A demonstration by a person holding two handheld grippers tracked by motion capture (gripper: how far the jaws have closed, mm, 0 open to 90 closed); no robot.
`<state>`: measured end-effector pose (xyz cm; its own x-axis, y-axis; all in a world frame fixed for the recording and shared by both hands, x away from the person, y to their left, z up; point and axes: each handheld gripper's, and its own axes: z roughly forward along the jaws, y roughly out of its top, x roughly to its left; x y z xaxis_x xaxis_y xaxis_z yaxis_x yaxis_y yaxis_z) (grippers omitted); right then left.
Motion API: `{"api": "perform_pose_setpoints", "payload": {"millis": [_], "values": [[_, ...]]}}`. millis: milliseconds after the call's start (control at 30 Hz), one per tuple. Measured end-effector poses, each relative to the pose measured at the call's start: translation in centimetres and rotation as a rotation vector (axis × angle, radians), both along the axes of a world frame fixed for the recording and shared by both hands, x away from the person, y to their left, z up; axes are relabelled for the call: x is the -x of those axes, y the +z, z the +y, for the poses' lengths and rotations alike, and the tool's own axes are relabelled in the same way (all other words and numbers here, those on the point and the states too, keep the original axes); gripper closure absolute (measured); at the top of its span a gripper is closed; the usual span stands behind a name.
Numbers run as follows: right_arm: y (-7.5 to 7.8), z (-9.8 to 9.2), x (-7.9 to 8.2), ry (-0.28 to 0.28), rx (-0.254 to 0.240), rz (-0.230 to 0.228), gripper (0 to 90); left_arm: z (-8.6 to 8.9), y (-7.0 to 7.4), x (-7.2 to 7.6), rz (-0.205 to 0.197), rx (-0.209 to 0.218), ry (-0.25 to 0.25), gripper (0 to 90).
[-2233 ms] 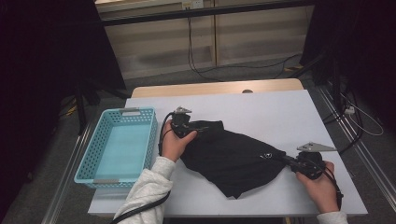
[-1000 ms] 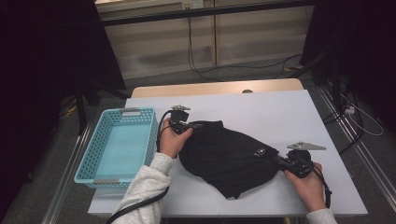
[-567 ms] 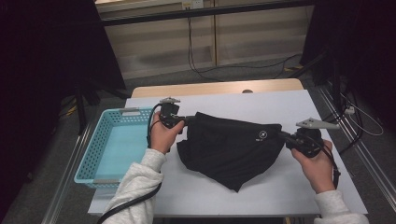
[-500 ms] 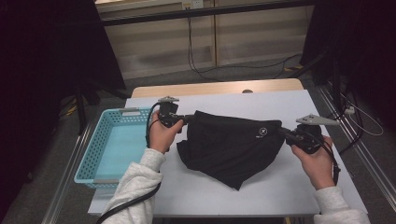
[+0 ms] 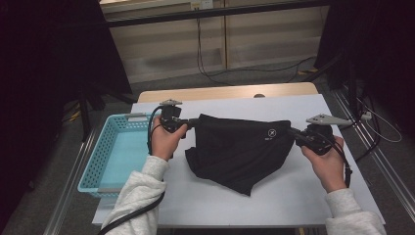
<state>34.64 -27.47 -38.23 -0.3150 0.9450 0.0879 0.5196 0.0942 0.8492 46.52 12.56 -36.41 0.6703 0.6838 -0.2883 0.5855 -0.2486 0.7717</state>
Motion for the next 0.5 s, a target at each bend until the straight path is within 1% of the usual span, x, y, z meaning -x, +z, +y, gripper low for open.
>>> {"api": "perform_pose_setpoints", "payload": {"millis": [100, 200, 267, 333, 433, 500], "values": [[-0.01, -0.07, 0.09, 0.002, 0.004, 0.002, 86.1, -0.38, -0.05, -0.27, 0.004, -0.004, 0.002, 89.6], [-0.04, -0.19, 0.18, 0.002, 0.001, -0.001, 86.0, -0.77, -0.21, -0.38, 0.005, -0.004, -0.009, 89.6], [-0.18, -0.21, 0.22, 0.003, 0.001, -0.001, 86.0, -0.92, -0.23, -0.31, 0.011, -0.005, -0.012, 89.6], [-0.28, -0.12, 0.27, 0.004, 0.003, 0.005, 86.0, -1.0, -0.09, -0.18, 0.007, -0.003, -0.011, 89.6], [-0.21, -0.03, 0.43, 0.005, 0.005, -0.003, 86.0, -0.95, 0.13, 0.08, -0.002, 0.002, -0.009, 89.5], [-0.18, 0.0, 0.55, 0.008, 0.006, -0.007, 86.0, -0.85, 0.14, 0.13, 0.0, -0.002, -0.01, 89.6]]}}
